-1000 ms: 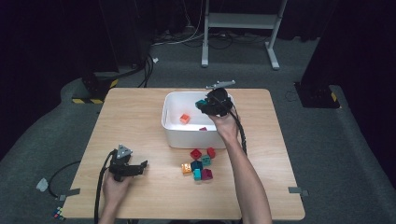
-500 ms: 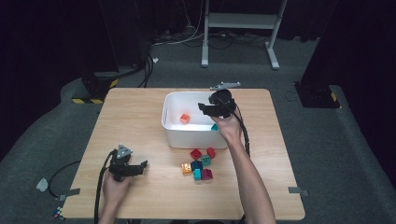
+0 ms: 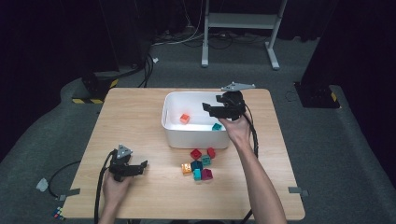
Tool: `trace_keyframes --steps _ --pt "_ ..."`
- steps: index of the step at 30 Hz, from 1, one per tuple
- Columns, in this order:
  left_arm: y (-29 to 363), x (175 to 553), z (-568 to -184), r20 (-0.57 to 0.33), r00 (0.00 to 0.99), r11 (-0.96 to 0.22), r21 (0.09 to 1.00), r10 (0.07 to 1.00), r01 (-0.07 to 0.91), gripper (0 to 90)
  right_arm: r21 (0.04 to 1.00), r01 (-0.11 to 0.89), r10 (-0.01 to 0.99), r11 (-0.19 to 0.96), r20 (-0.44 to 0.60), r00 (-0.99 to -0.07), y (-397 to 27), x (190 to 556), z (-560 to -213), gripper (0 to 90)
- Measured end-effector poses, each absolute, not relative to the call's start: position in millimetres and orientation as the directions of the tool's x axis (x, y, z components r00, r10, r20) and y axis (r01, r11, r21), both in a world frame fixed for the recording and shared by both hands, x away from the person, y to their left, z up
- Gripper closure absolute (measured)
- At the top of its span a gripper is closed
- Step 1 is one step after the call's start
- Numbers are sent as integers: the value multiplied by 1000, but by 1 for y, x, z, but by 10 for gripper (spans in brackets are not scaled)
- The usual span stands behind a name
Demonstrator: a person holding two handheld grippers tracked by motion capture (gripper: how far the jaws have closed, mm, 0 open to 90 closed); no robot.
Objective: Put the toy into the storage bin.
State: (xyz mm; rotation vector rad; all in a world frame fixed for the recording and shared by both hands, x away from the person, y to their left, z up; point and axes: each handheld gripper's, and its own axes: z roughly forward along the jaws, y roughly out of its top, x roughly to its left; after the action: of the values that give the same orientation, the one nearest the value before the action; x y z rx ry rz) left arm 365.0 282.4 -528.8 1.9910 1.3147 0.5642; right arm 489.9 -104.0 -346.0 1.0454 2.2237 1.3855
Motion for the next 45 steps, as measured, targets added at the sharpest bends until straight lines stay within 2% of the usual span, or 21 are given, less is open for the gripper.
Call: trace_keyframes --steps 10,18,32,45 --pt "282 365 -529 -10 397 -262 735 918 625 147 884 392 716 254 101 -690 -114 477 -345 148" --pt "282 365 -529 -10 398 -263 735 918 625 147 877 382 717 293 63 -694 -118 458 -343 163" --pt "282 365 -529 -10 397 -262 736 918 625 147 899 354 716 258 68 -694 -138 429 -346 249" --pt "282 365 -529 -10 398 -263 735 917 625 147 920 331 696 209 98 -711 -158 405 -356 274"
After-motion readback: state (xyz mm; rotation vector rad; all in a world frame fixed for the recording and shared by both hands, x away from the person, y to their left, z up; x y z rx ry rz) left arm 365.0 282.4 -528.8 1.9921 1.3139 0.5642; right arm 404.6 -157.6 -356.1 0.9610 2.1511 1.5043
